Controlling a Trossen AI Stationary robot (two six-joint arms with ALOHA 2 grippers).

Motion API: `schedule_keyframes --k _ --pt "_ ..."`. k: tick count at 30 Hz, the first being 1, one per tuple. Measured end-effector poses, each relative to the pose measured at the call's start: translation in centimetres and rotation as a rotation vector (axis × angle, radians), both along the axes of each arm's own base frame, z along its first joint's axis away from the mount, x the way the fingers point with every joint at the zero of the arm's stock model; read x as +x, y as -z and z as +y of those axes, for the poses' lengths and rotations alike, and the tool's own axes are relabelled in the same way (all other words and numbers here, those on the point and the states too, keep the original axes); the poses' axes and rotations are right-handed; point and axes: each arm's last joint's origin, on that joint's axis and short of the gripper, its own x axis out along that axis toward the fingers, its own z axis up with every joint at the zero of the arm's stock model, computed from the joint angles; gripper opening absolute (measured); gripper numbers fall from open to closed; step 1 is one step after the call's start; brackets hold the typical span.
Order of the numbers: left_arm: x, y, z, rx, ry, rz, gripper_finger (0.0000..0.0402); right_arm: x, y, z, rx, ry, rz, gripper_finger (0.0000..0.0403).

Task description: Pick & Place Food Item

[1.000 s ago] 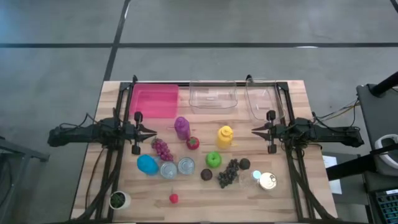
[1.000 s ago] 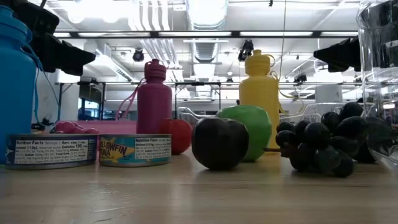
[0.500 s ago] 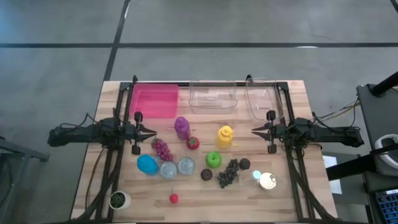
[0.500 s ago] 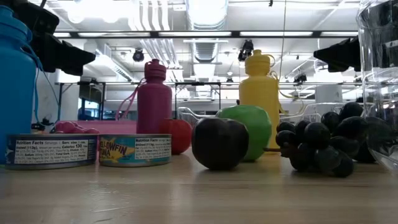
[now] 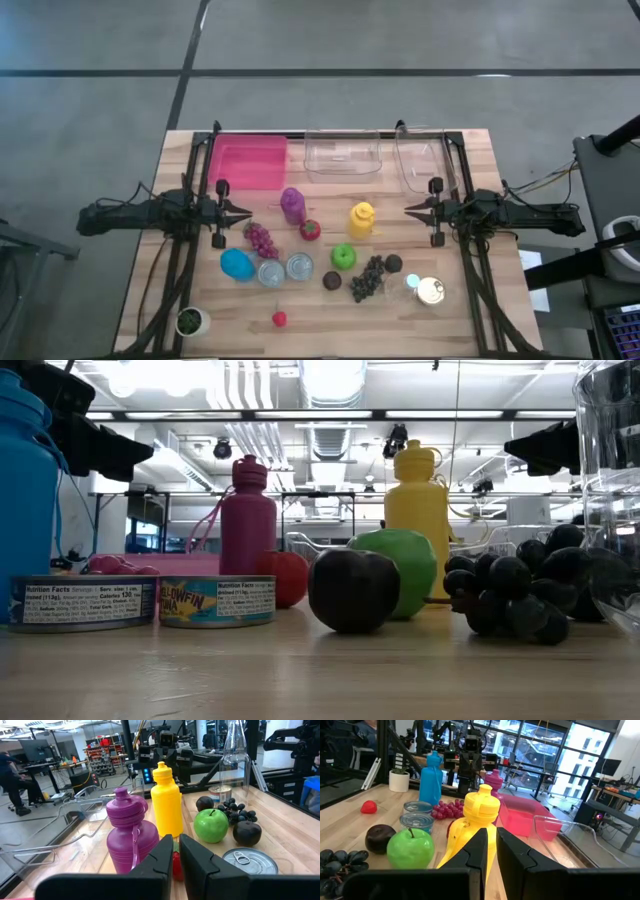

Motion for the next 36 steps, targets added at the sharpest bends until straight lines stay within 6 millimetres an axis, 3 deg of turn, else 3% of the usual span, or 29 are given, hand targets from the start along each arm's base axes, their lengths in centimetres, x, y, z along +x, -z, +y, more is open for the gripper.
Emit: schedule_keyframes --k 6,22,31,36 --pt "0.0 0.0 0.0 0.000 0.000 -0.001 0.0036 0.0 -0.1 0.0 -0.004 0.000 -0.012 0.0038" --pt "0.0 0.0 0.0 0.000 0.000 0.000 0.0036 -0.3 -2.4 -0.1 0.023 0.018 -0.252 0.0038" --pt "0.0 0.0 0.0 0.000 0.000 0.000 0.0036 -1.6 -6.3 0.0 0.069 -0.005 -0.386 0.0038" --pt "0.0 0.0 0.0 0.000 0.000 0.000 0.0036 -2.4 -8.5 0.3 0.073 -0.079 -0.362 0.0038"
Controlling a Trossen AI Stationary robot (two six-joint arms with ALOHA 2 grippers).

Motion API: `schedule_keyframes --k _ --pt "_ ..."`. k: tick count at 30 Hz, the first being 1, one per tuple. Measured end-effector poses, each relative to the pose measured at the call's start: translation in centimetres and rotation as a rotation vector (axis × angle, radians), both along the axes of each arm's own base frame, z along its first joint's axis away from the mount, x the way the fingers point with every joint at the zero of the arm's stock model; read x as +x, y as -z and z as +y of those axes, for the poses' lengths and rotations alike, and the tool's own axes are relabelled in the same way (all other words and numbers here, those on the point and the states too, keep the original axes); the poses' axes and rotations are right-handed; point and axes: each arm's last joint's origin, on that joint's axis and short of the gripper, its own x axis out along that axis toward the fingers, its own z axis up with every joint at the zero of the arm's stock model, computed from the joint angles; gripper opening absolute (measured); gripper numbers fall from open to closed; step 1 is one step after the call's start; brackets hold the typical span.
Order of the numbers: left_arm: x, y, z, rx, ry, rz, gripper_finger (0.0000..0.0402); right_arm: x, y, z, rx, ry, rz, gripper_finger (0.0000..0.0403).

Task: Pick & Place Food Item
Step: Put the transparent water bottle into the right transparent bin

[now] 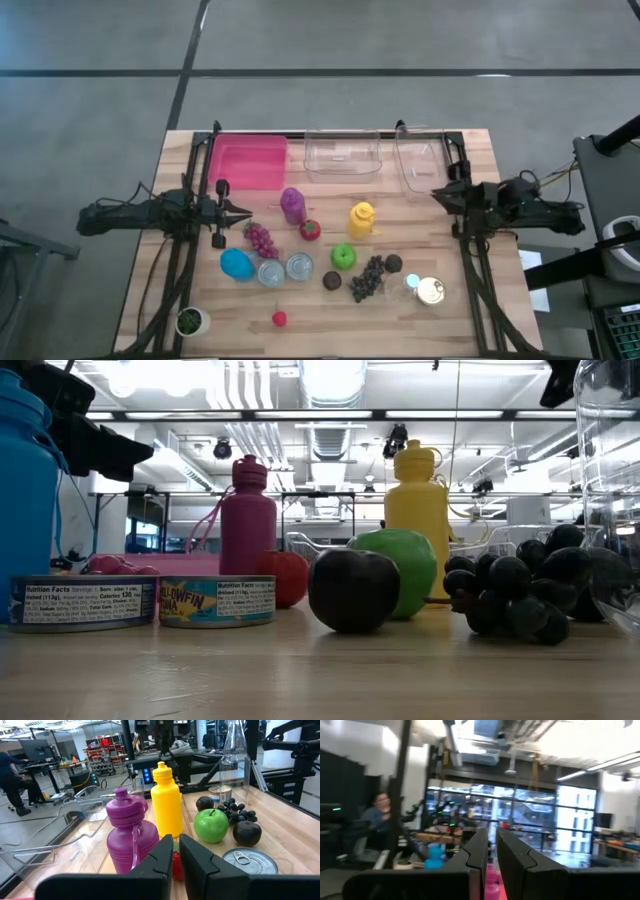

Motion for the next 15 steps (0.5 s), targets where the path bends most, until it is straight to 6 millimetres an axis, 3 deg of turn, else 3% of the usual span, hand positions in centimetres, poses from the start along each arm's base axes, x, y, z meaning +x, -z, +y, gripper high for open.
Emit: schedule_keyframes --k 5,15 --pt "0.0 0.0 0.0 0.000 0.000 0.000 0.0036 0.1 -0.7 0.5 0.009 -0.137 0.085 0.0038" --pt "0.0 0.0 0.0 0.000 0.000 0.000 0.0036 1.8 -2.8 1.1 0.045 -0.214 0.199 0.0038"
